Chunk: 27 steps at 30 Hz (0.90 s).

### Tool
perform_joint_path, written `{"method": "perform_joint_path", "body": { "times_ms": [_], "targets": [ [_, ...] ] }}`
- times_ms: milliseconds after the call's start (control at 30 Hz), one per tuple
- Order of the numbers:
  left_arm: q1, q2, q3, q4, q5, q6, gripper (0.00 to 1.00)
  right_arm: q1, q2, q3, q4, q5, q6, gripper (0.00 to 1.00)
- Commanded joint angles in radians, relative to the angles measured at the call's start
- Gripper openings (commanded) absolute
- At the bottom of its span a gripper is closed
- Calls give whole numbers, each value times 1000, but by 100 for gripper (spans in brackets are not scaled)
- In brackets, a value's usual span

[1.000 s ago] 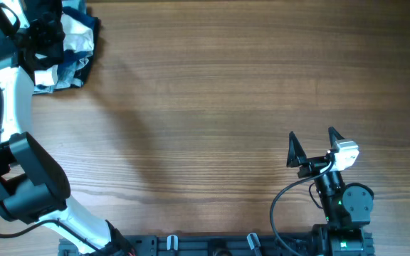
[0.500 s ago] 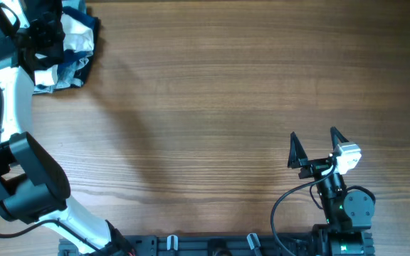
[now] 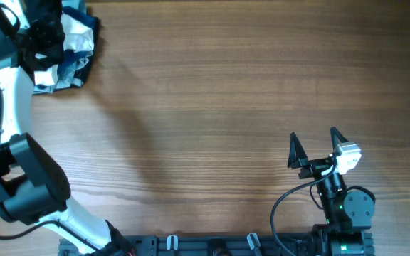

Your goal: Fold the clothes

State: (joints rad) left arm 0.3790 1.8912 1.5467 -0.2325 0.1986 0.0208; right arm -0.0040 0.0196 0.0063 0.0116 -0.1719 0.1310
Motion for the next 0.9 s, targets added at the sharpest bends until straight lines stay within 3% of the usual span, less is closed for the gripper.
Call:
{"method": "perform_joint_path", "body": {
  "times_ms": [0,233,500,600,867],
  "targets": [
    [5,-148,-2,2,-24,9,100,-7,-3,-1,2,-2,6,100],
    [-56,-375,-2,-39,-139,77,100,-7,-3,-1,2,-2,6,100],
    [-96,-683,-60,-440,-128,32,100,-7,-3,-1,2,-2,7,100],
    [-106,-849,-212,-444,-117,-11,100,-7,-3,-1,2,-2,7,100],
    [-114,-1390,-886,-143,-117,-18,100,-7,-3,-1,2,-2,6,100]
  ]
}}
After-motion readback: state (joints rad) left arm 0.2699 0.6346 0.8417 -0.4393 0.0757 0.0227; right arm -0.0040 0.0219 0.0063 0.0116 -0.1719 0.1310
